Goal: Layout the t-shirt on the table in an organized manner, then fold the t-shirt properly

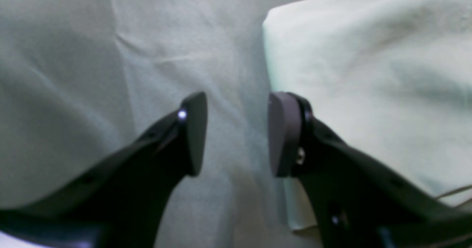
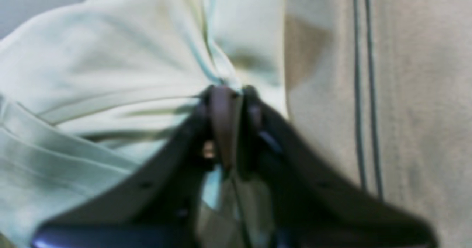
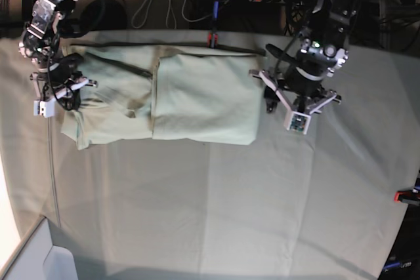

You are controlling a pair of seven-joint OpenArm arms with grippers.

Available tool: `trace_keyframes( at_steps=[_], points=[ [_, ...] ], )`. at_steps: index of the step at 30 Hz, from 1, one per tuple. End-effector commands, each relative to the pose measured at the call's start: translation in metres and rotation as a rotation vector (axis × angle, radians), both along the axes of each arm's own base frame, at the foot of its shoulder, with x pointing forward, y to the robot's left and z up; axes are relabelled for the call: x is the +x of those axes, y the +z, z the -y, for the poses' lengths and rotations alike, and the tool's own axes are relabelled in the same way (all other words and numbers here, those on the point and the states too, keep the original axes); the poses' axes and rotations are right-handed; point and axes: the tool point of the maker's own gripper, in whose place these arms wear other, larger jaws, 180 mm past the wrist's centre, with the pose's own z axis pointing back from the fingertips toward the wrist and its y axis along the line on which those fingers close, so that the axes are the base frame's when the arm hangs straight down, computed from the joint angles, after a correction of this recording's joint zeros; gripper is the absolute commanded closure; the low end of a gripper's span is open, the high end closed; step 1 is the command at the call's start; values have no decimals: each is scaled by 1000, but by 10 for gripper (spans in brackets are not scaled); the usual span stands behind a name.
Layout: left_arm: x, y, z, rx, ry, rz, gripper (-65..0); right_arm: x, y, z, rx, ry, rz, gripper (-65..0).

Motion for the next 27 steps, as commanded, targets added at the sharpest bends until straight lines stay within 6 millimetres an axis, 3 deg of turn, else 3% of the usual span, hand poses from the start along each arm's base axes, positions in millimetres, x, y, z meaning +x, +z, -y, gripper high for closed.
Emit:
trace_keyframes(
  at_steps=[1, 6, 14, 17, 22, 27],
  points=[
    [7, 11, 1, -8, -1, 45, -266, 0, -1, -6, 0, 30, -16, 0],
    [8, 13, 1, -9, -1, 50, -266, 4, 15, -4, -41, 49, 21, 0],
    [14, 29, -2, -8, 2, 89, -266, 14, 89, -12, -170, 78, 191, 0],
    [18, 33, -19, 1, 52, 102, -266, 13, 102, -29, -172, 100, 225, 0],
    [22, 41, -67, 37, 172, 129, -266, 5, 120, -50, -166, 94, 268, 0],
    [24, 51, -110, 69, 280, 156, -267, 5, 120, -83, -132, 169, 273, 0]
  ],
)
